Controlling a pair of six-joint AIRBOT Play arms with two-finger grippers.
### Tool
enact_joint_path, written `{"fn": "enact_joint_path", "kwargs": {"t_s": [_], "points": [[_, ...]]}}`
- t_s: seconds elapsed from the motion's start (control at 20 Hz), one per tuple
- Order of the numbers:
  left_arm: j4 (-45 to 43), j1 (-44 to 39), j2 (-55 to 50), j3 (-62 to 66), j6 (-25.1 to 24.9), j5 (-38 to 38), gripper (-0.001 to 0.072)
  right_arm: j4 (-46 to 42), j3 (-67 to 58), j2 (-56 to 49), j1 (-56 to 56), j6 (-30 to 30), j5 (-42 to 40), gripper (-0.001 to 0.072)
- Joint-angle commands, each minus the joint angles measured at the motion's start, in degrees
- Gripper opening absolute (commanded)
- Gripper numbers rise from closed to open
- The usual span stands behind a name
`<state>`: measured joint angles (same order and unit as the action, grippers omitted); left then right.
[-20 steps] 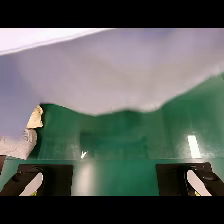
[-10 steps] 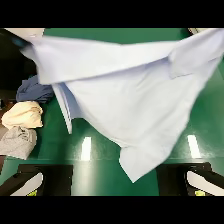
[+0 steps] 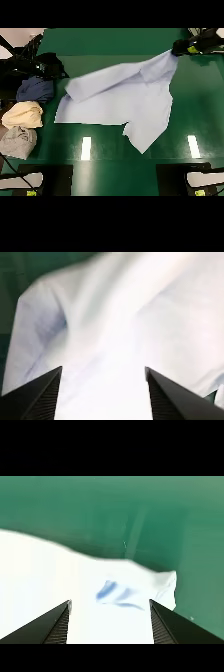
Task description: Fold the shirts.
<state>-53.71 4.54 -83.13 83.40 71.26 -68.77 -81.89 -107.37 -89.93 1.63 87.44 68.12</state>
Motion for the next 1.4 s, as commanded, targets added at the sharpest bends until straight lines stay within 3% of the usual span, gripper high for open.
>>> {"fn": "enact_joint_path", "kwargs": {"t_s": [0.0,0.1,0.15,0.2,0.45,0.7,1.05,1.2,1.25,1.35], "points": [[-0.83,2.40,-1.55,2.67,0.76,-5.51,0.0612,0.87,-4.11,-2.84,-0.22,0.50,5.84,0.0550],[-1.20,5.46,-1.42,2.58,0.83,-13.40,0.0612,3.50,-3.43,-0.76,-0.87,-2.05,11.15,0.0538],[-1.95,7.08,-0.87,0.57,0.87,-15.43,0.0611,5.73,-1.29,1.07,-0.87,-3.89,12.48,0.0430],[-2.08,8.72,0.09,-2.75,0.96,-15.34,0.0611,7.04,1.70,3.23,-0.92,-4.74,13.31,0.0397],[-3.39,15.78,4.22,-22.12,-1.49,-13.55,0.0612,14.01,18.14,14.03,-0.74,-7.04,12.48,0.0397],[-6.10,17.62,4.20,-30.29,-1.55,-7.80,0.0611,14.91,28.83,21.22,-0.72,-7.15,8.35,0.0396],[-6.84,10.19,4.07,-31.04,1.49,-0.61,0.0611,14.86,32.41,25.66,-0.81,-7.13,6.99,0.0396],[-6.97,7.76,4.07,-31.04,2.36,-0.90,0.0609,14.88,32.37,25.86,-0.81,-7.13,7.28,0.0396],[-6.99,7.04,4.07,-31.04,2.45,-1.20,0.0500,14.88,32.37,25.83,-0.81,-7.13,7.34,0.0396],[-6.75,5.90,4.07,-31.01,2.40,-1.18,0.0081,14.82,32.41,25.83,-0.87,-7.13,8.13,0.0396]]}}
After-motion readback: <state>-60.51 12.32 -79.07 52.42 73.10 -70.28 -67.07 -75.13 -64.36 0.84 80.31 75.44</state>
